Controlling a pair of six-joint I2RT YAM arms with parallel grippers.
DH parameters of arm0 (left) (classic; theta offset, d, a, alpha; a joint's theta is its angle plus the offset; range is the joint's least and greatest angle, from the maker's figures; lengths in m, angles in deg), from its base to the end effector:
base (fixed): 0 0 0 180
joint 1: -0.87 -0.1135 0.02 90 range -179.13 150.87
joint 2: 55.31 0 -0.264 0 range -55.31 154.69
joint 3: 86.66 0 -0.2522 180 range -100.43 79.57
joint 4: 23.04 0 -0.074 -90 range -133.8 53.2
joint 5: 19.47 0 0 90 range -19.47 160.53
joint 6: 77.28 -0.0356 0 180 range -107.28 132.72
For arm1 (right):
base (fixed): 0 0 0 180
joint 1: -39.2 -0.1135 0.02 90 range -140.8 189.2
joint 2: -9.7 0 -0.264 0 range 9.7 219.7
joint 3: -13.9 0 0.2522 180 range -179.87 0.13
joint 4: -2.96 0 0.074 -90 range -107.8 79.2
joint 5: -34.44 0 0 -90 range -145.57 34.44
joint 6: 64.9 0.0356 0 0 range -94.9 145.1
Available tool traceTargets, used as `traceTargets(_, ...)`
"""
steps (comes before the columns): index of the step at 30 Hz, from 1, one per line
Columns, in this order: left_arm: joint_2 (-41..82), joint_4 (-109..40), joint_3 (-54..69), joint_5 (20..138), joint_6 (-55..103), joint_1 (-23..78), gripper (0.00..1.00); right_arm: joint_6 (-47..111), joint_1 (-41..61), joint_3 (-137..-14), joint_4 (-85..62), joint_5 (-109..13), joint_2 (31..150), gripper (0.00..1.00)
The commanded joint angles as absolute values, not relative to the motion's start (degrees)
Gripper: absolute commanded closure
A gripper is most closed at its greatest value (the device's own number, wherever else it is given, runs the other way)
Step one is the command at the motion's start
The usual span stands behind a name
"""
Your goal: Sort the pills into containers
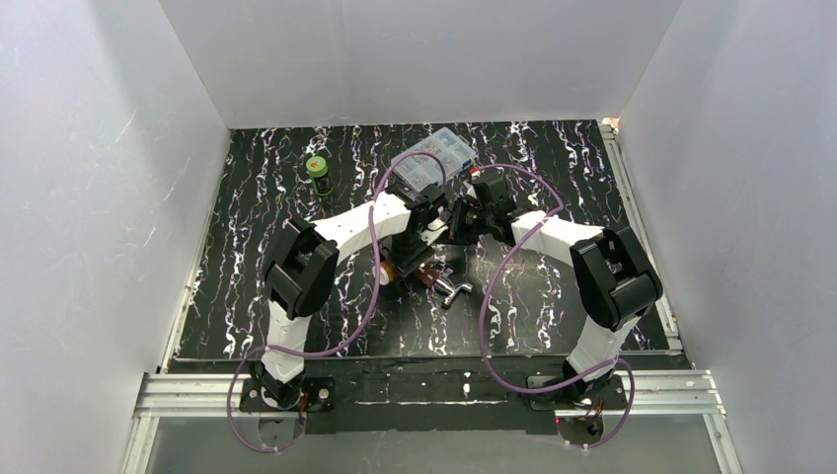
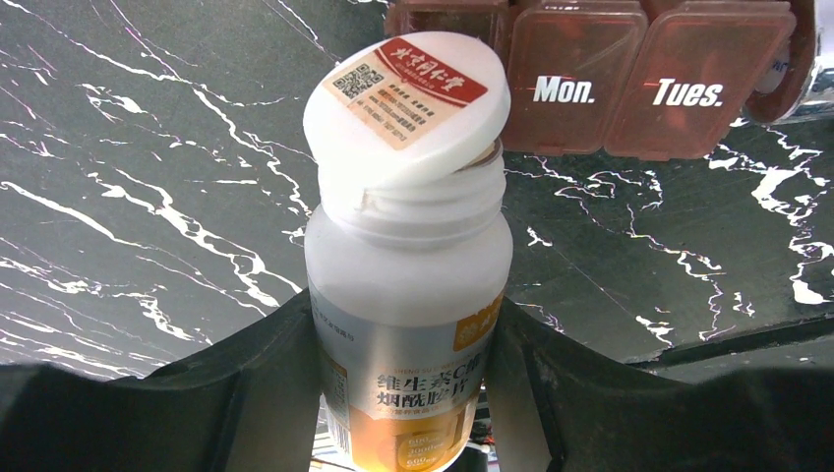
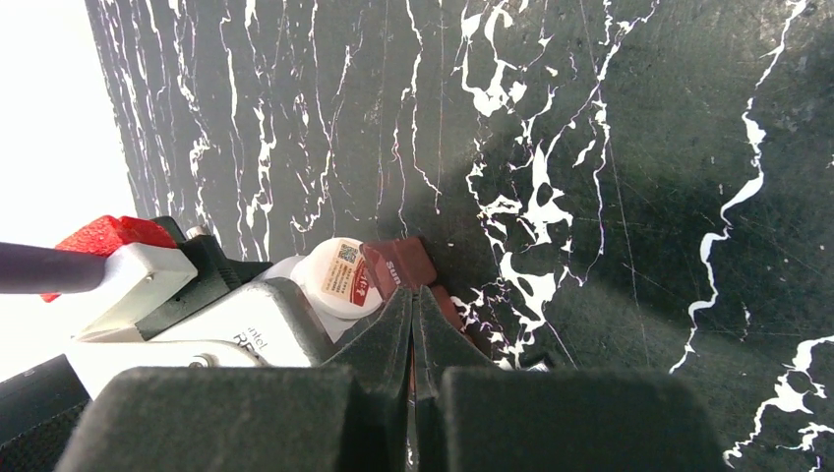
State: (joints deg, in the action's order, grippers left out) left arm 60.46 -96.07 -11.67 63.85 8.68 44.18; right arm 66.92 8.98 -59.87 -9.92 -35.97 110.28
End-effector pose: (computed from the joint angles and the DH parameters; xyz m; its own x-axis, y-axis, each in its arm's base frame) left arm 0.2898 -0.2675 0.1954 -0.6742 0.7318 -0.0998 0.7214 0.6815 0.1230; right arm 0.3192 0.1997 0.1906 -0.8761 0.2167 -0.4307 -0.1516 0.7242 0.6727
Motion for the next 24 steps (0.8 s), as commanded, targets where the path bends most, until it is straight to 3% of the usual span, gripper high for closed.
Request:
traceTargets(1,60.2,-98.06,-13.57,65.04,7.49,45.6,1.0,67.02,8.88,-60.47,-7.45,-35.08,108.67,0.97)
traceTargets(24,63.28,-101.25,-14.42,63.16,6.75,47.56,1.0,67.07,8.88,-60.45,-7.55,-34.91,108.4,0.97)
